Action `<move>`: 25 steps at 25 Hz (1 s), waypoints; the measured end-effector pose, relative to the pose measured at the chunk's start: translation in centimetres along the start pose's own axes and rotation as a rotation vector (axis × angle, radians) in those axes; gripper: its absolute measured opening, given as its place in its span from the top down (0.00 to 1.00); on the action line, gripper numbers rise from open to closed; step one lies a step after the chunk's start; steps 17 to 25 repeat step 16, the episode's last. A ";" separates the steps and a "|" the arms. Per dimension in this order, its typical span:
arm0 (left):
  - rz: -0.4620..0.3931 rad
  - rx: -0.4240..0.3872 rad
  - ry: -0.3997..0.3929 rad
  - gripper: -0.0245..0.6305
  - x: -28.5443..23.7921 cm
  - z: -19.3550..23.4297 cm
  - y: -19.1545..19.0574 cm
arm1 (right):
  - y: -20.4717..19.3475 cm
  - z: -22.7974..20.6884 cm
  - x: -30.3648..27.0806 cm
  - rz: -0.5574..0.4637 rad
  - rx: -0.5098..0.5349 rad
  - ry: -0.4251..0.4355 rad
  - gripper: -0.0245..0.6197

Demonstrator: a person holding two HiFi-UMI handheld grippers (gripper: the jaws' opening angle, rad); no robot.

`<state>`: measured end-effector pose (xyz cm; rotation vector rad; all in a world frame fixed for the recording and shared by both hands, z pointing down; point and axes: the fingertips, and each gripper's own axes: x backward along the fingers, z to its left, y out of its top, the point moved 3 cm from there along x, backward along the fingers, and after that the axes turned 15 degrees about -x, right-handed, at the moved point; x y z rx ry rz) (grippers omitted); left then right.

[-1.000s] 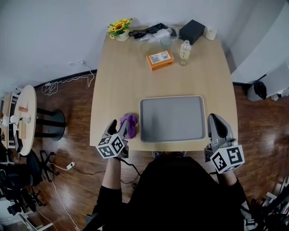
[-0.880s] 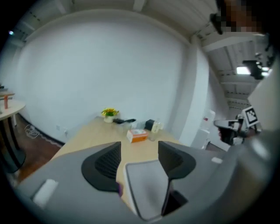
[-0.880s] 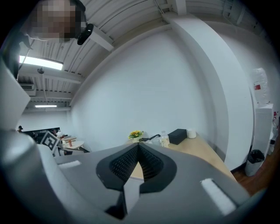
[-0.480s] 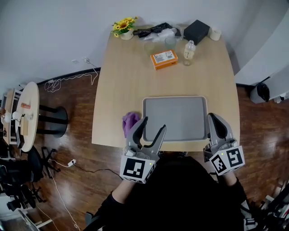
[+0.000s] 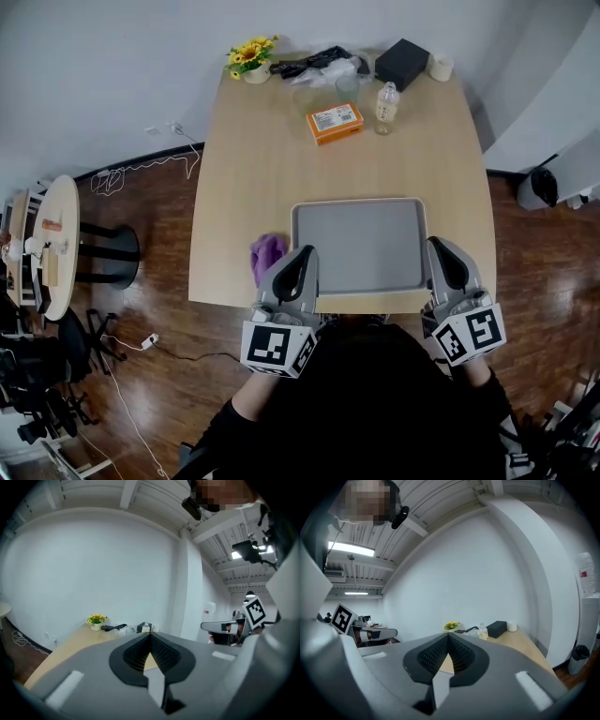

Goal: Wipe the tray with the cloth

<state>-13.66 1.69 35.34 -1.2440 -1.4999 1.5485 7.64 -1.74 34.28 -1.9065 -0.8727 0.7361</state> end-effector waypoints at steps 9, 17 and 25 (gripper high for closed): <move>0.012 -0.013 -0.013 0.96 -0.1 -0.2 -0.2 | 0.1 0.1 -0.1 0.000 0.004 0.003 0.96; 0.020 -0.013 -0.040 0.96 -0.2 -0.7 -0.7 | -0.3 0.1 -0.2 0.004 0.005 0.009 0.96; 0.020 -0.013 -0.040 0.96 -0.2 -0.7 -0.7 | -0.3 0.1 -0.2 0.004 0.005 0.009 0.96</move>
